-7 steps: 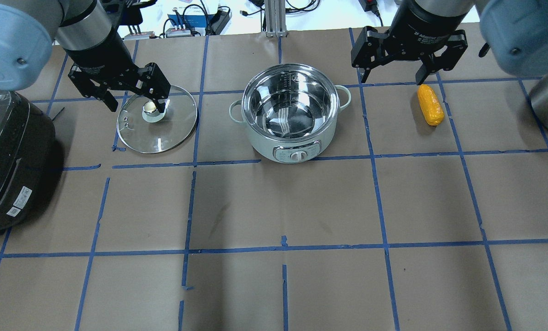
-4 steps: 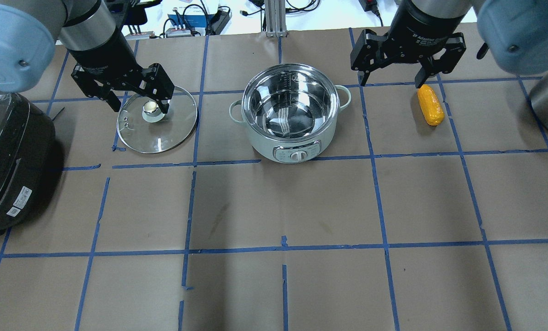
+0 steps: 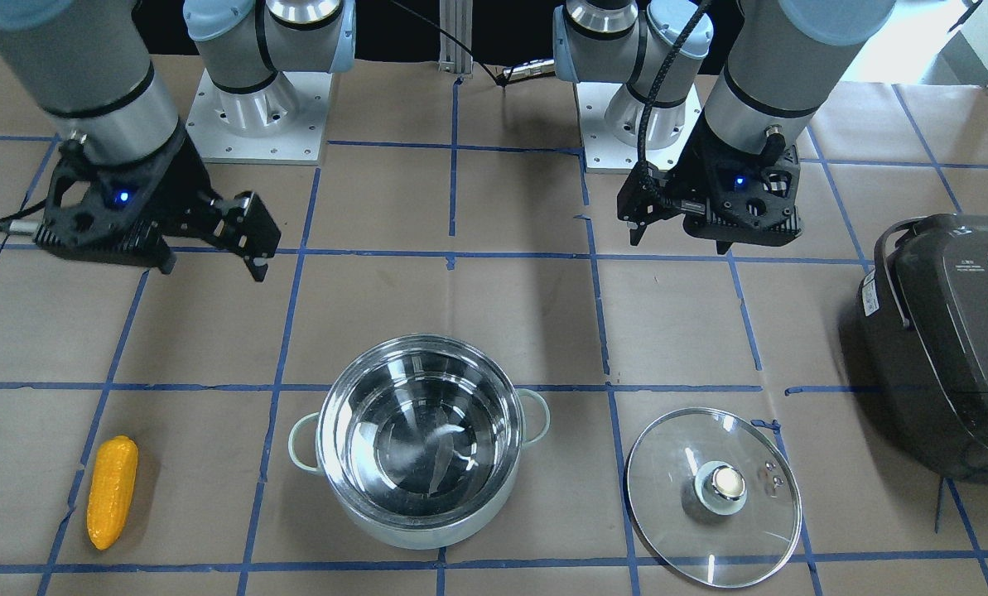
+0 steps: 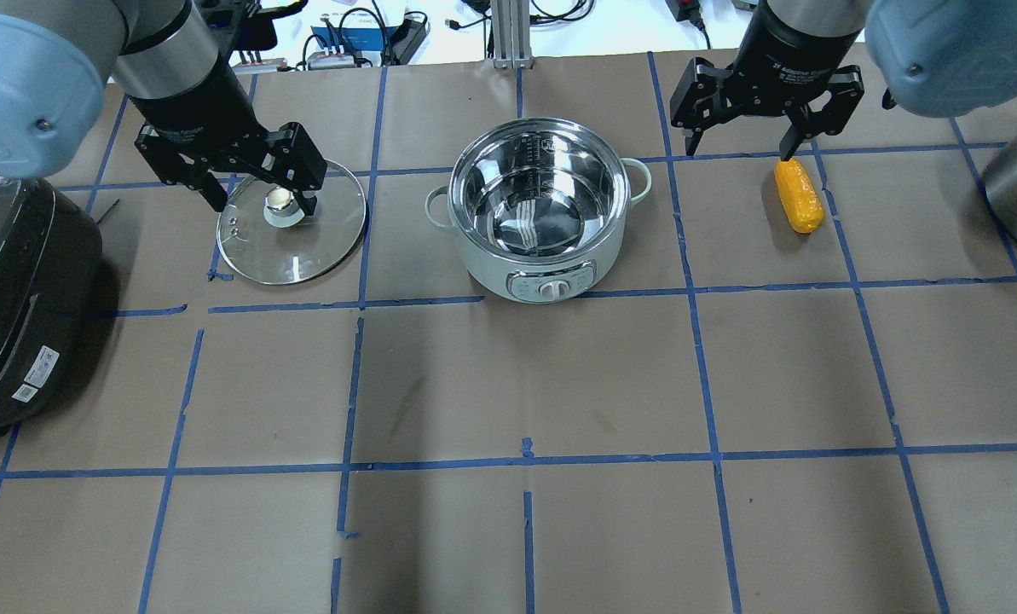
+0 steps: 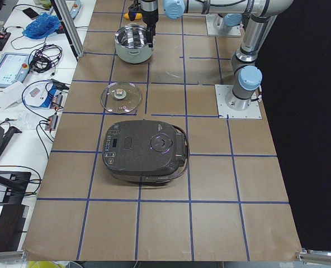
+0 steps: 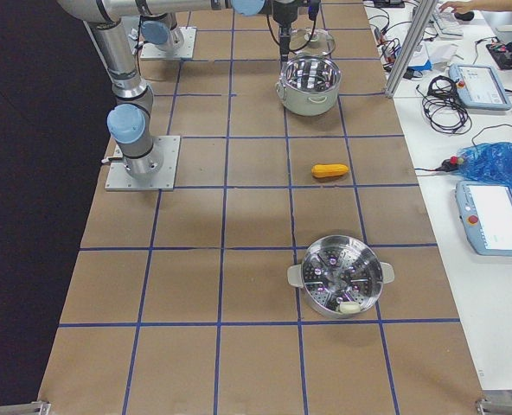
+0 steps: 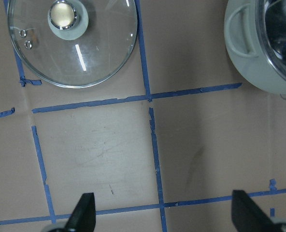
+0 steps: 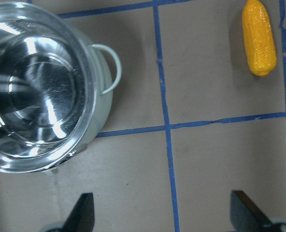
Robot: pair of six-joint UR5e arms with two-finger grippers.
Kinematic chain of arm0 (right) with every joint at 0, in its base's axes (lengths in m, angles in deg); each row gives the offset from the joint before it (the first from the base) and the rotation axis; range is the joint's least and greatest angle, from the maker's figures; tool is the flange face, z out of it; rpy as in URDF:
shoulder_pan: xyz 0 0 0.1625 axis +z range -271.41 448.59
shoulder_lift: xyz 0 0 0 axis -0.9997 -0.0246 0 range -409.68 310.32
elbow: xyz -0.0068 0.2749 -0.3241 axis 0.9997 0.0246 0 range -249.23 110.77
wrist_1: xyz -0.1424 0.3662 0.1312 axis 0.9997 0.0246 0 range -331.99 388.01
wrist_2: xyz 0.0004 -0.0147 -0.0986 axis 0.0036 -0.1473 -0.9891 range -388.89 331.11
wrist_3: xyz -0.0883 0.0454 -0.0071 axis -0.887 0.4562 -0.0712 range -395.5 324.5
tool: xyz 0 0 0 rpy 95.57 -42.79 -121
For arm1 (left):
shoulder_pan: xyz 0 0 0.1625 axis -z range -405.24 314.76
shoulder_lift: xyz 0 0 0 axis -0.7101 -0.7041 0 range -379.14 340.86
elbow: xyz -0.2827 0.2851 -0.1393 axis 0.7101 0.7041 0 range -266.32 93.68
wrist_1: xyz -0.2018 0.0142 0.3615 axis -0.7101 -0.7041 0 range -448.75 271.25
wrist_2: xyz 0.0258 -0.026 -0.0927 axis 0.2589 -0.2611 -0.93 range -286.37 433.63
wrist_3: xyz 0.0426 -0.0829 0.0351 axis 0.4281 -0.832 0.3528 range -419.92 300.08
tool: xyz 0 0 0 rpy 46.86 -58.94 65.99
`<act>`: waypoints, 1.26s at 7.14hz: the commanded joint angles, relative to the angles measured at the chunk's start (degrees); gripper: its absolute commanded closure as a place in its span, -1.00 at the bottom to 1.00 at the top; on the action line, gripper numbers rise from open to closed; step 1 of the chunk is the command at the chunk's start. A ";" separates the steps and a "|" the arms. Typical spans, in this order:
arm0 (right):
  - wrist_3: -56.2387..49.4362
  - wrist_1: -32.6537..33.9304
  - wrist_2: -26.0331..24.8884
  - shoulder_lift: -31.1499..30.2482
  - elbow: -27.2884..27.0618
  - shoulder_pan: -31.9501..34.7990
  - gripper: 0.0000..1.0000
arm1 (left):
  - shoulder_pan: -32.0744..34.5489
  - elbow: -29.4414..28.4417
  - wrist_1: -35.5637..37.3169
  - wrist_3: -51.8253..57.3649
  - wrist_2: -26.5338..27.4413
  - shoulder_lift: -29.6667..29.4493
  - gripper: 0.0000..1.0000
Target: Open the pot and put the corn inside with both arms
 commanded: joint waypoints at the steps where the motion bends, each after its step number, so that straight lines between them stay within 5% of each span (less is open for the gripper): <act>1: -5.22 10.26 -0.17 11.09 -0.11 -6.31 -0.98 | 0.10 -0.27 0.03 0.07 0.09 0.13 -1.00; 6: -27.40 26.63 -0.52 24.21 -0.99 -13.45 -0.92 | 0.01 -0.01 0.12 0.07 0.09 0.30 -1.00; 7: -27.58 27.61 -0.52 25.46 -1.08 -14.59 -0.82 | 0.01 -0.01 0.12 0.16 0.09 0.39 -1.00; 9: -27.58 27.62 -0.52 27.75 -1.60 -15.03 -0.31 | 0.01 0.60 0.12 0.42 0.27 2.40 -1.00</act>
